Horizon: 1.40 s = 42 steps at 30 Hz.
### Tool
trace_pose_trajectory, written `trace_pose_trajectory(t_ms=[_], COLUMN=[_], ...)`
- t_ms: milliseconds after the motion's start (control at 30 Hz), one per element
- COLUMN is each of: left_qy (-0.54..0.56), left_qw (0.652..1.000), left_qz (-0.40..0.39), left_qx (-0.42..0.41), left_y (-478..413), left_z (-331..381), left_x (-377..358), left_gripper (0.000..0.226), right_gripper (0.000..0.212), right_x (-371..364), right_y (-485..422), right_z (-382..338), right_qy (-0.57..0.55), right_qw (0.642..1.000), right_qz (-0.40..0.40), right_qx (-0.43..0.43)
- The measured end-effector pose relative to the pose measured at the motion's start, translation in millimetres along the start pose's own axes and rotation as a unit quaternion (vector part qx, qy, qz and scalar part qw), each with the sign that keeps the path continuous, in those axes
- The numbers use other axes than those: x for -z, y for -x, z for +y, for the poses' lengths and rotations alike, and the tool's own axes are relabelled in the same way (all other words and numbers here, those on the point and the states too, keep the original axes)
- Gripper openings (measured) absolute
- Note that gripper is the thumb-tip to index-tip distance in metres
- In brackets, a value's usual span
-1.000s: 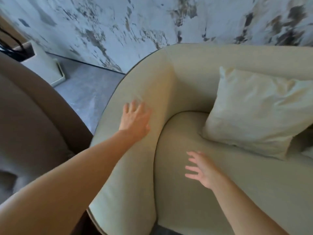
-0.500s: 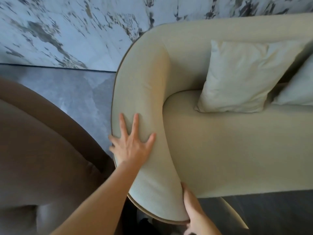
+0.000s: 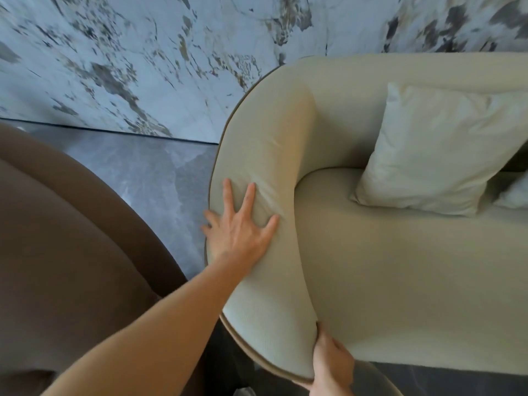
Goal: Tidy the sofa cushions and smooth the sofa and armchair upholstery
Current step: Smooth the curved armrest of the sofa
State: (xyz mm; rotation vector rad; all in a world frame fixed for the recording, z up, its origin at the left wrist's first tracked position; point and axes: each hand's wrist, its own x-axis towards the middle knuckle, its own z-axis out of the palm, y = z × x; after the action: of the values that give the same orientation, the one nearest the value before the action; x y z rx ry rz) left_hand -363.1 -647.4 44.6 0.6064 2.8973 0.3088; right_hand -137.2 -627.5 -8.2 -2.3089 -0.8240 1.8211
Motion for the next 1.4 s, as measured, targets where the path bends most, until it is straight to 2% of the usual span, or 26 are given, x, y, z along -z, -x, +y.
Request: trace_pose_trajectory(t_ms=[133,200,400,467,600,733,800,867,933,967,1033,1067,1100,1167,1267,1300,1333,1400], left_qy=[-0.01,-0.008,-0.004,-0.003,-0.002,0.026,0.054,0.117,0.217,0.244,0.275,0.306,0.353,0.42,0.4,0.406,0.414,0.372], left_qw=[1.0,1.0,0.999,0.999,0.999,0.997,0.995,0.991,0.963,0.948,0.933,0.921,0.896,0.824,0.857,0.851,0.856,0.9], left_qz=[0.0,0.004,-0.003,-0.007,-0.016,-0.045,-0.057,-0.067,-0.063,-0.058,-0.059,-0.091,-0.156,-0.292,-0.301,-0.304,-0.257,-0.121], left_qx=[-0.004,-0.012,-0.034,-0.039,-0.038,-0.048,-0.058,0.006,0.148,0.196,0.225,0.221,0.218,0.243,0.119,0.133,0.174,0.195], left_y=[-60.1,-79.4,-96.9,-97.6,-97.0,-98.3,-95.5,-87.0,-72.9,-63.1,-55.2,-61.1,-68.7,-85.6,-95.6,-95.0,-90.8,-70.1], left_z=[14.4,18.2,21.9,20.6,18.8,19.1,13.1,7.3,3.3,-2.3,-18.0,-24.3,-25.9,-23.7,-32.2,-30.8,-30.1,-37.8], left_x=[5.4,4.9,11.1,13.0,14.0,17.2,19.8,22.3,19.4,14.9,-4.3,-16.1,-27.4,-48.3,-67.5,-56.6,-47.7,-12.2], left_gripper=[0.085,0.085,0.084,0.085,0.085,0.084,0.087,0.103,0.125,0.13,0.125,0.117,0.107,0.082,0.067,0.072,0.082,0.102], right_gripper=[0.038,0.043,0.049,0.047,0.03,0.055,0.074,0.1,0.1,0.098,0.099,0.101,0.102,0.101,0.096,0.095,0.096,0.099], right_x=[-36.7,-48.6,-65.0,-63.7,-62.3,-60.8,-59.2,-57.4,-55.5,-54.2,-51.7,-52.6,-53.7,-55.9,-58.9,-61.4,-63.3,-69.6], right_y=[1.6,-5.4,-6.4,-3.9,7.5,27.2,45.0,57.5,54.7,53.9,51.6,50.5,47.9,44.7,39.0,40.3,43.9,54.1], right_z=[-34.0,-45.9,-59.2,-60.8,-62.8,-44.2,-42.9,-56.1,-67.3,-69.6,-71.8,-73.4,-73.1,-72.5,-70.6,-69.7,-70.2,-71.1], right_qy=[0.003,-0.012,-0.019,-0.007,0.069,0.13,0.062,-0.044,-0.135,-0.16,-0.176,-0.171,-0.165,-0.143,-0.144,-0.149,-0.149,-0.153], right_qw=[0.999,1.0,0.998,0.999,0.997,0.983,0.993,0.998,0.98,0.972,0.968,0.968,0.967,0.966,0.966,0.966,0.968,0.966], right_qz=[-0.029,-0.008,-0.009,-0.017,-0.026,-0.057,-0.057,-0.037,-0.048,-0.058,-0.082,-0.105,-0.122,-0.14,-0.133,-0.13,-0.124,-0.104], right_qx=[-0.024,-0.021,-0.06,-0.051,0.0,0.117,0.08,-0.033,-0.137,-0.162,-0.162,-0.152,-0.154,-0.166,-0.171,-0.167,-0.159,-0.18])
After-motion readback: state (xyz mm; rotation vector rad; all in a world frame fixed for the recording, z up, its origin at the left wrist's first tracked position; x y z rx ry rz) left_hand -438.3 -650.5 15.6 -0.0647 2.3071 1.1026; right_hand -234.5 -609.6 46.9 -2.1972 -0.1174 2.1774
